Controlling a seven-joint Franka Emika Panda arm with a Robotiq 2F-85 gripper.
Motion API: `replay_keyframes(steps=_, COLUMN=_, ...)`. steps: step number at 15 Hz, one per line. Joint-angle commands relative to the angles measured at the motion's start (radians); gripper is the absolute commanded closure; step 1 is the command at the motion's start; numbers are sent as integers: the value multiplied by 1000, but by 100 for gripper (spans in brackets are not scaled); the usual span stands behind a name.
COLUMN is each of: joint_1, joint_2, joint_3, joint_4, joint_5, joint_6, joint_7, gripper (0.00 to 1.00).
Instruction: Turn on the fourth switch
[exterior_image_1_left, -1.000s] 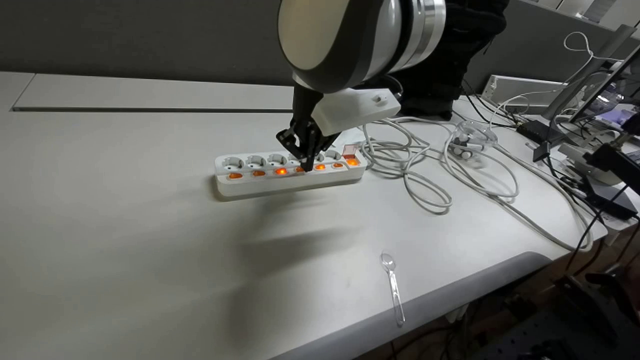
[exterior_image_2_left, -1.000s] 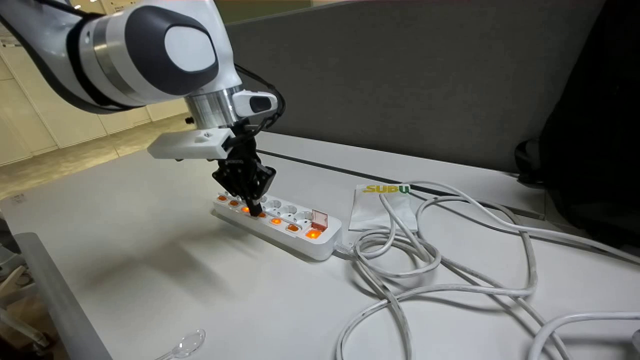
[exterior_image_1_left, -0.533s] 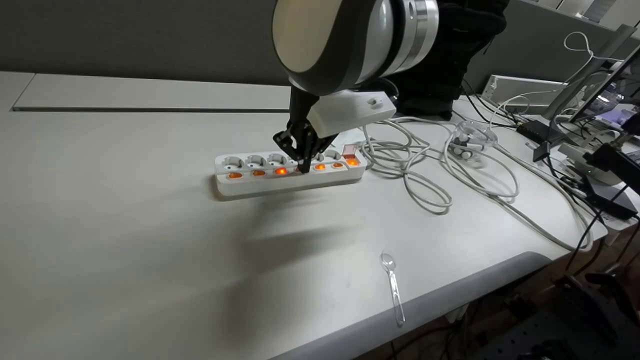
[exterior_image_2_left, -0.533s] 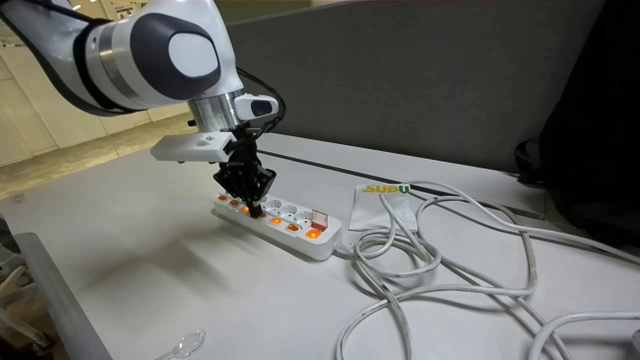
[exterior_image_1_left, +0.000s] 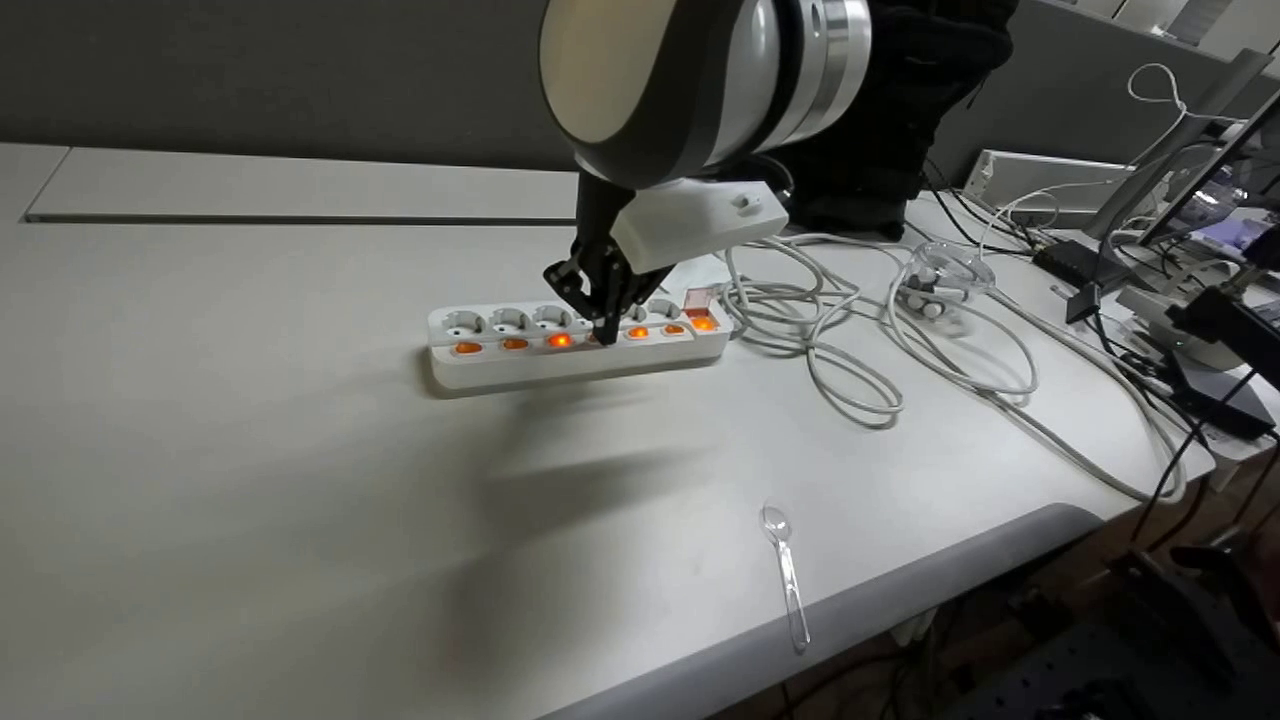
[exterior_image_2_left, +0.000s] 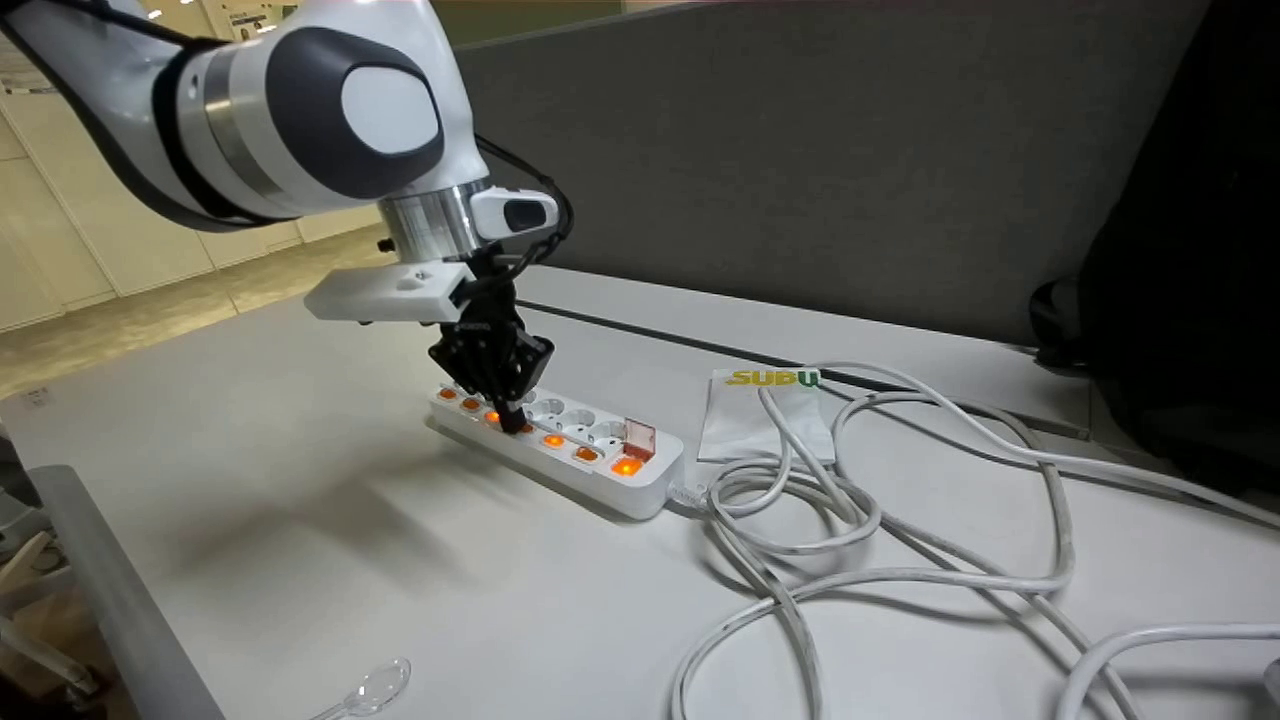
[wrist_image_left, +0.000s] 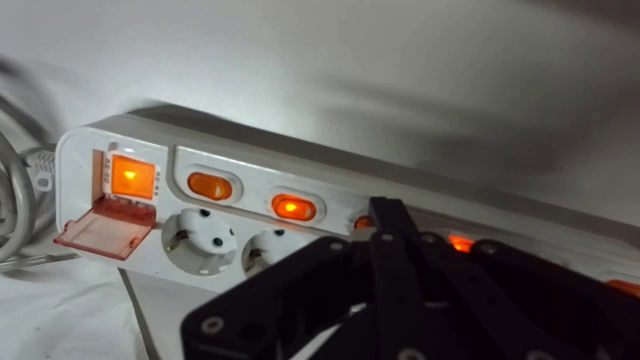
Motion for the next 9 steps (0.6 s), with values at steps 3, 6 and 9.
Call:
replay_keyframes(steps=3, joint_1=69, joint_2=56, joint_3=-48, joint_4=73, joint_5=-25, joint_6=-90, joint_7=46, gripper=100)
replay_keyframes(steps=6, joint_1=129, joint_2=86, joint_3=-91, joint_4=111, joint_5=-68, joint_6=-142, joint_7=110, gripper=100)
replay_keyframes(steps=9, joint_1=178, joint_2=106, joint_3=-117, joint_4=137, joint_5=-114, joint_6=-178, joint_7=193, gripper=100)
